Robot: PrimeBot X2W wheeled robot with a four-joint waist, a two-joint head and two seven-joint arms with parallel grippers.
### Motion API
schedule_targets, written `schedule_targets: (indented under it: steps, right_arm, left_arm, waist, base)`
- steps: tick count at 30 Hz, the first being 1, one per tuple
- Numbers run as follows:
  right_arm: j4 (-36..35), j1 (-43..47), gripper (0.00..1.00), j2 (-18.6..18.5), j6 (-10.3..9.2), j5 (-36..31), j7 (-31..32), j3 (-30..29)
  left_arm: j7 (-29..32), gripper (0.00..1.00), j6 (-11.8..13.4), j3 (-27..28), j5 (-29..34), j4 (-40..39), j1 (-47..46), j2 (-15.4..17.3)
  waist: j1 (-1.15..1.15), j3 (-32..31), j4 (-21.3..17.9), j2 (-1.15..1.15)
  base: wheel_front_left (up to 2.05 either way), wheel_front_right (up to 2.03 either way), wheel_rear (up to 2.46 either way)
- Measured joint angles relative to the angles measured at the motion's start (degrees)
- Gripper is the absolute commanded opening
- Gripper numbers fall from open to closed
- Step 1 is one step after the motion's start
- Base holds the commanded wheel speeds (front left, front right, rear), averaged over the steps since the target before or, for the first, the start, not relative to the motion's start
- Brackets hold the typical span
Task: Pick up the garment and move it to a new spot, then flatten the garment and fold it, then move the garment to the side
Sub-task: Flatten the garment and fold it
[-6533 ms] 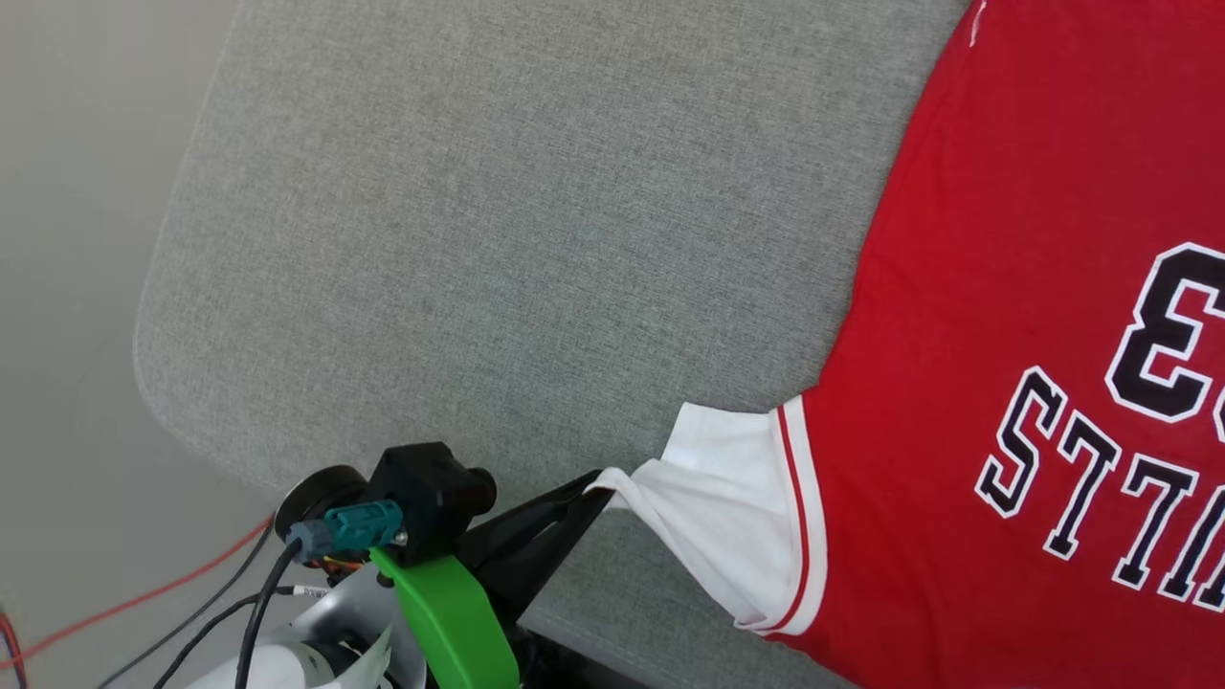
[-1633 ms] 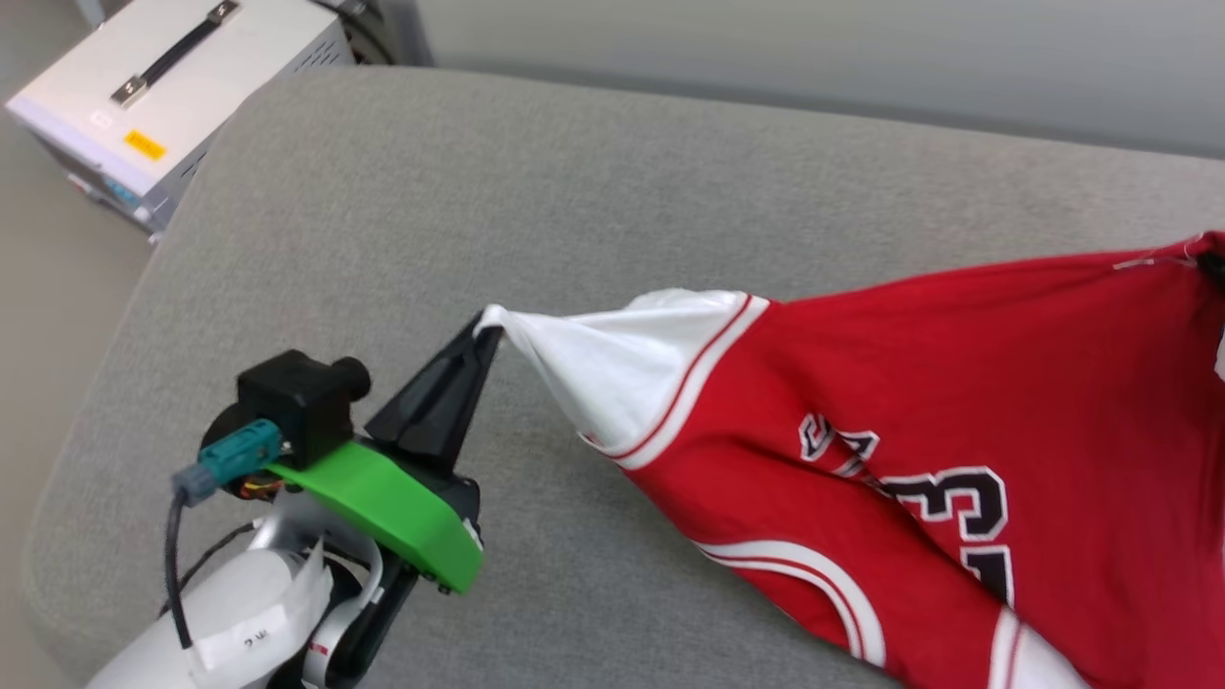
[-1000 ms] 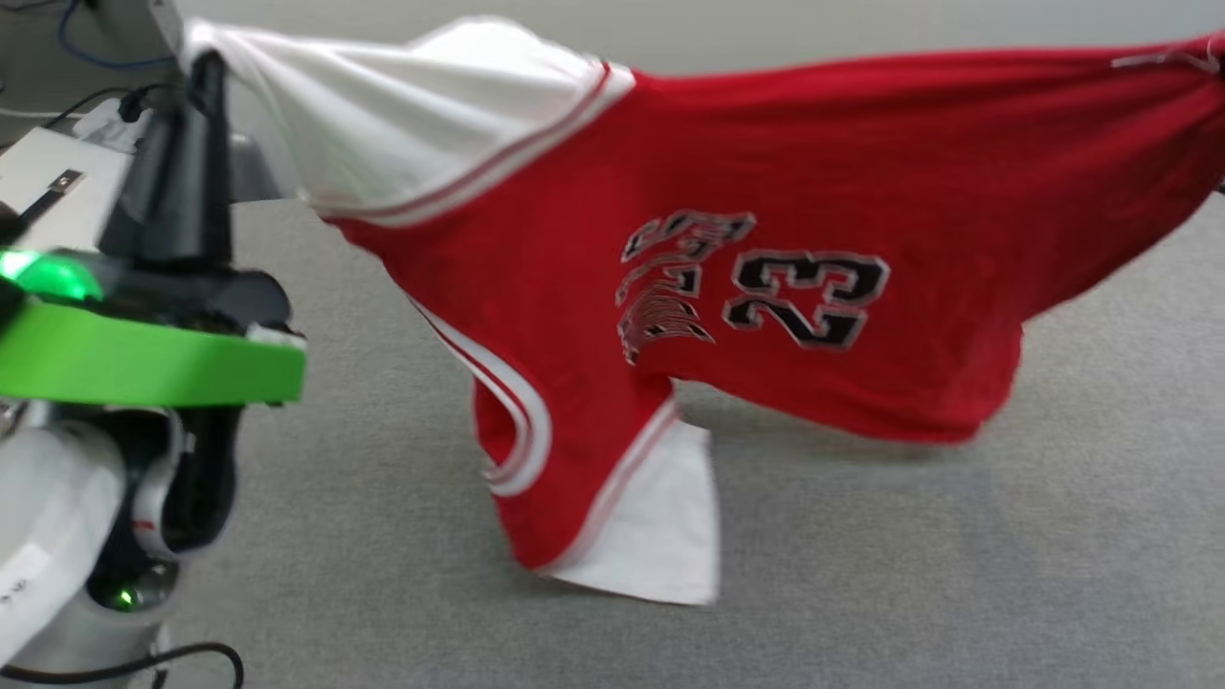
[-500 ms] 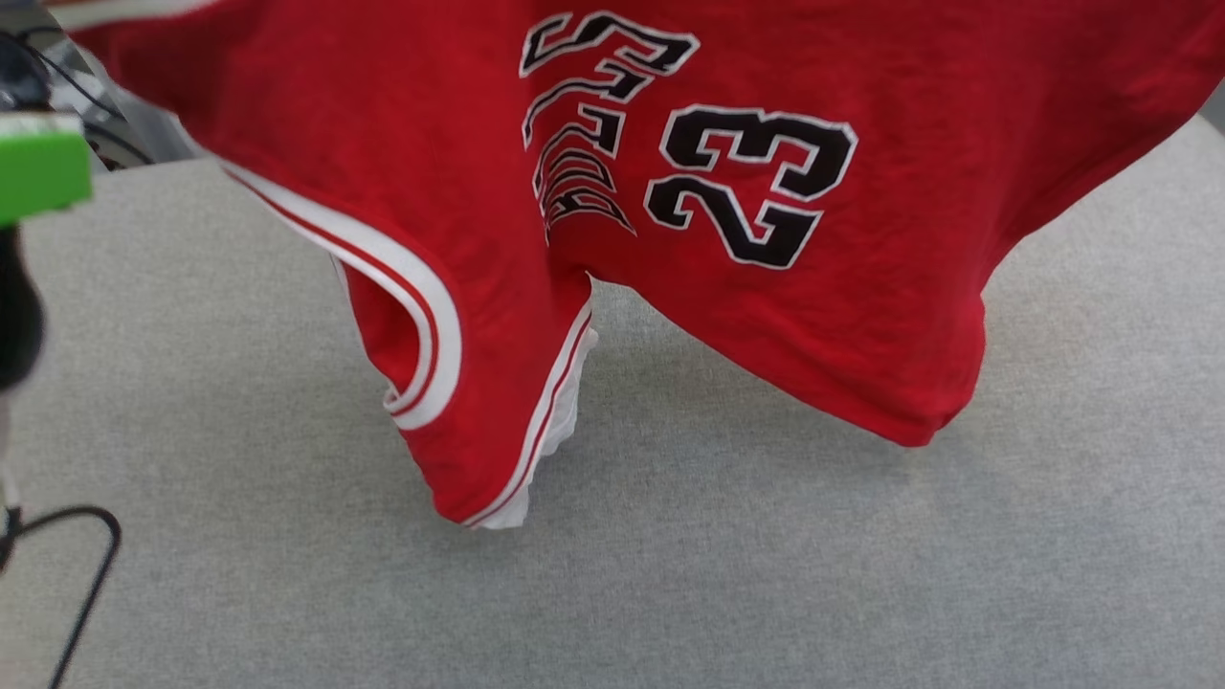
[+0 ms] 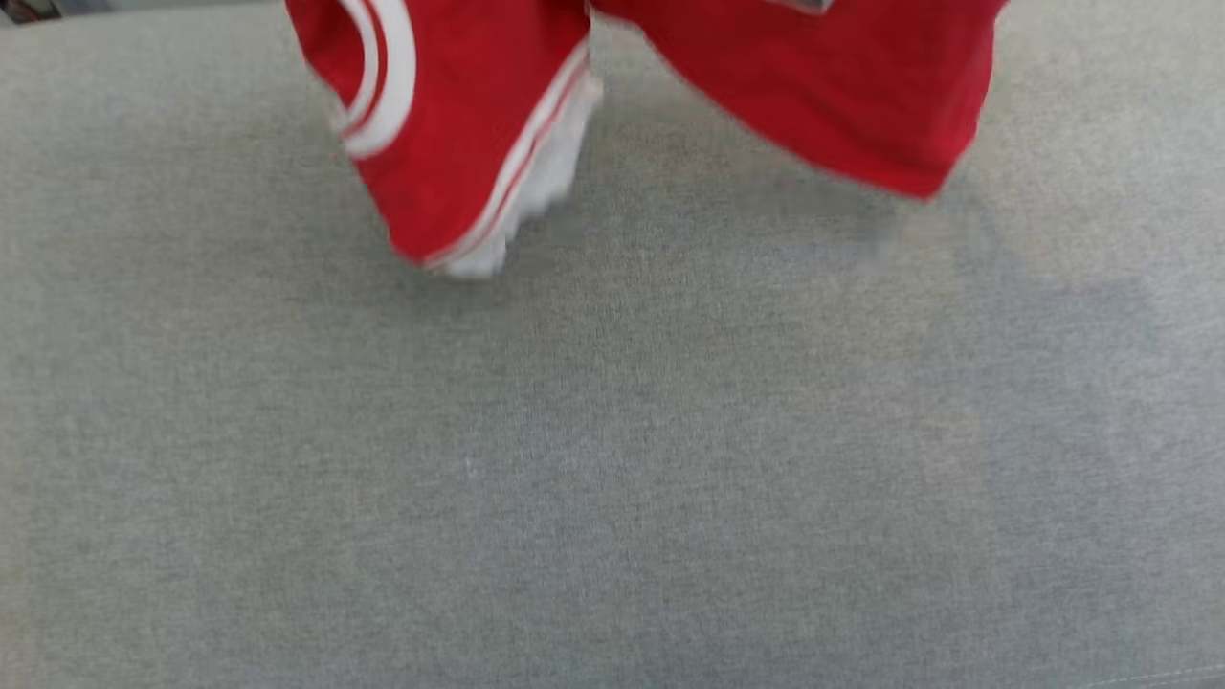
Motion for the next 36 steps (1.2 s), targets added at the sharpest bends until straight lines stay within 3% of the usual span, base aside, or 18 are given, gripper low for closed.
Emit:
schedule_targets:
  steps: [3,8,13,20,27,36]
  right_arm:
    - [4.99,-6.66,0.00,0.12,0.01,-1.07,-1.93,0.52]
    - [14.49,-19.65,0.00,1.07,0.02,-5.25,-5.81,0.76]
    - [25.55,-29.81,0.00,4.21,0.25,-10.48,-11.55,-0.43]
    - [37.18,-37.83,0.00,8.80,0.44,-14.25,-19.83,-2.16]
    - [43.73,-38.37,0.00,9.73,0.42,-15.93,-26.96,-0.63]
    - [49.97,-31.42,0.00,11.17,0.37,-14.19,-33.52,3.77]
  left_arm:
    - [1.57,0.00,-3.20,-1.80,1.34,5.68,-8.53,-0.52]
    - [3.42,0.00,-8.44,-5.42,5.41,18.58,-25.33,-4.32]
    - [0.66,0.00,-10.22,-8.26,10.54,32.09,-36.91,-8.72]
    - [-8.90,0.00,-12.25,-7.79,10.12,47.78,-45.53,-14.23]
    - [-12.44,0.00,-13.33,-7.12,8.95,53.59,-44.89,-17.20]
    - [-12.51,0.00,-13.78,-2.97,7.75,45.73,-24.73,-18.83]
  waist:
    - [0.00,3.20,-0.02,0.00]
    - [0.00,9.11,-0.01,0.00]
    - [0.01,14.28,0.09,0.00]
    - [0.01,19.43,0.69,0.00]
    - [0.01,21.37,2.53,0.00]
    - [0.00,20.33,4.36,0.00]
  base:
    - [0.00,0.00,0.00]
    - [0.00,0.00,0.00]
    - [0.00,0.00,0.00]
    - [0.00,0.00,0.00]
    - [0.00,0.00,0.00]
    - [0.00,0.00,0.00]
